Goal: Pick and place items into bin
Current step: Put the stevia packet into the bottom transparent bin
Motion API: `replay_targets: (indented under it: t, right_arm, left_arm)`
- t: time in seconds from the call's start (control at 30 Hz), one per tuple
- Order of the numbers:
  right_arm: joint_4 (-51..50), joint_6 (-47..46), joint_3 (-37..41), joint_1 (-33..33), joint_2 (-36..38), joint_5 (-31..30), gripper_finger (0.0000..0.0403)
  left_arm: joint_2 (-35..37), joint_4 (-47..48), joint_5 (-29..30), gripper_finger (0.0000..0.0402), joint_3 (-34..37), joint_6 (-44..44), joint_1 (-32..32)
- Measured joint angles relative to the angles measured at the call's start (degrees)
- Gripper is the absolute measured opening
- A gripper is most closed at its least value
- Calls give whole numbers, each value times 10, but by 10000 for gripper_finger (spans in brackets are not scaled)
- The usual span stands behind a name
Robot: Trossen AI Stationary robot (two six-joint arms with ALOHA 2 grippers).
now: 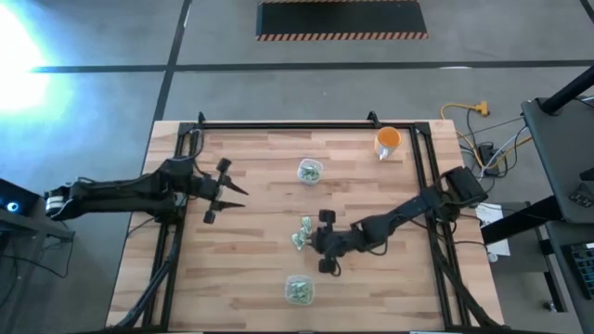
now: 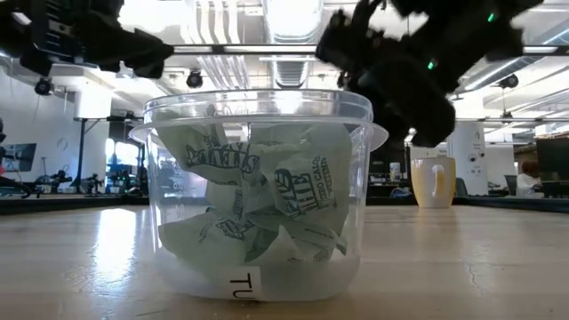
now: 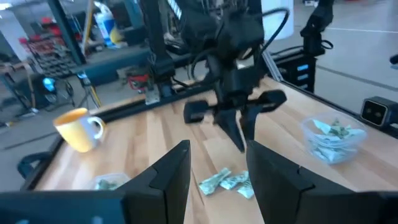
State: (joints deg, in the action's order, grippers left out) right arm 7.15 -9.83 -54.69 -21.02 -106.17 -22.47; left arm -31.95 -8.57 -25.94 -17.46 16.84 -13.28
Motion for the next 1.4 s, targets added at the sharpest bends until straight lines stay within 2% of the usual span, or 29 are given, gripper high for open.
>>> replay_targets:
  t: [0.13, 0.3, 0.5, 0.67, 0.77, 1.1, 1.4]
  right_arm:
    - [51, -33, 34, 35, 0, 49, 67]
    - [103, -39, 57, 51, 0, 82, 107]
    - [104, -36, 60, 51, 0, 80, 162]
    - [85, -35, 64, 52, 0, 18, 192]
    - [57, -41, 64, 54, 0, 0, 199]
    - [37, -52, 67, 69, 0, -2, 201]
    - [72, -47, 72, 72, -18, 33, 201]
  left_arm:
    - [30, -1, 4, 140, 7, 0, 0]
    - [41, 0, 20, 140, 10, 0, 0]
    - [31, 0, 23, 140, 10, -1, 0]
    - [17, 0, 23, 140, 10, -1, 0]
    - [11, 0, 23, 140, 10, -1, 0]
    - [-9, -29, 23, 140, 10, -1, 0]
    - [-38, -46, 23, 140, 10, -1, 0]
